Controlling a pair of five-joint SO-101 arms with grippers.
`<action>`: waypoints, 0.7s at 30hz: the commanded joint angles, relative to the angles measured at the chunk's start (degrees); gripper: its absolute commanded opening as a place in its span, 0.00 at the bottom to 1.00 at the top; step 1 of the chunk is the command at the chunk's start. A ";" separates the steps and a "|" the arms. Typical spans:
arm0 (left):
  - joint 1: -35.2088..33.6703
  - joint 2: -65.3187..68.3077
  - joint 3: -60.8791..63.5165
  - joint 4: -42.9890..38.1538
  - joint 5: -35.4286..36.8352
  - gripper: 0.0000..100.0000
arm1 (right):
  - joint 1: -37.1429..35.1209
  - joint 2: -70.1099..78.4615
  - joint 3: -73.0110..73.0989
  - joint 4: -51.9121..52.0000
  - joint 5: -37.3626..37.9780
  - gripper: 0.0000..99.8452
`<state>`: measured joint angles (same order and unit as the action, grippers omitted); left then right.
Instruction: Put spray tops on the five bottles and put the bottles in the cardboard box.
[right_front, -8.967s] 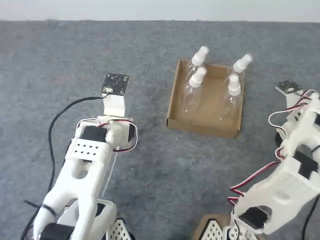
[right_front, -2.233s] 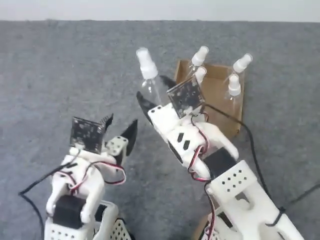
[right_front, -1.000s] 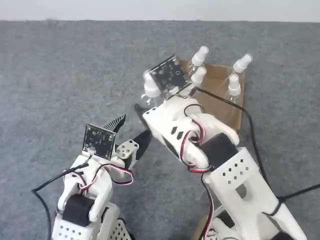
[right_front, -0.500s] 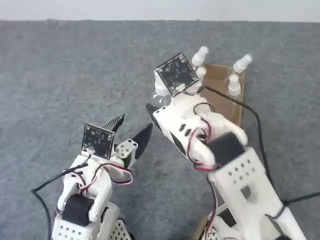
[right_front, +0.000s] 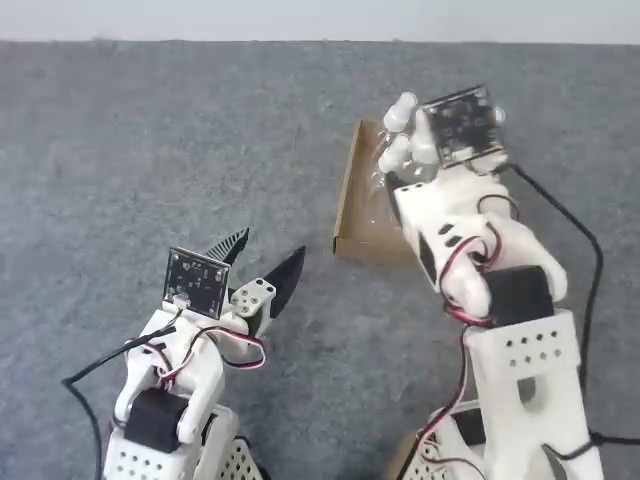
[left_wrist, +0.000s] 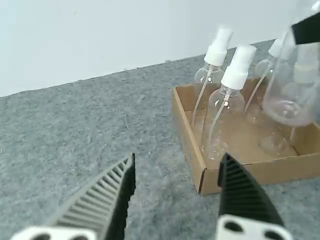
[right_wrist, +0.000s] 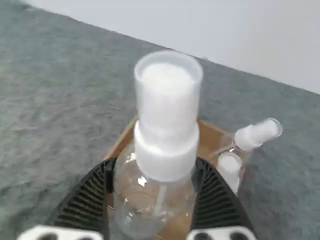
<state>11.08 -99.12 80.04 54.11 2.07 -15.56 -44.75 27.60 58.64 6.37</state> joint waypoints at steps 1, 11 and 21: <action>-0.26 -0.79 -0.22 -1.58 -0.18 0.25 | 1.89 -2.42 4.40 -4.53 0.97 0.01; -0.26 -0.70 -0.22 -1.49 -0.18 0.25 | 2.77 -2.15 17.67 -20.00 1.05 0.01; -0.26 -0.70 0.57 -1.67 -0.18 0.25 | 2.77 7.52 18.64 -28.18 0.79 0.01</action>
<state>11.08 -99.21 80.04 54.11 2.07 -13.45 -38.59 46.68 33.32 6.46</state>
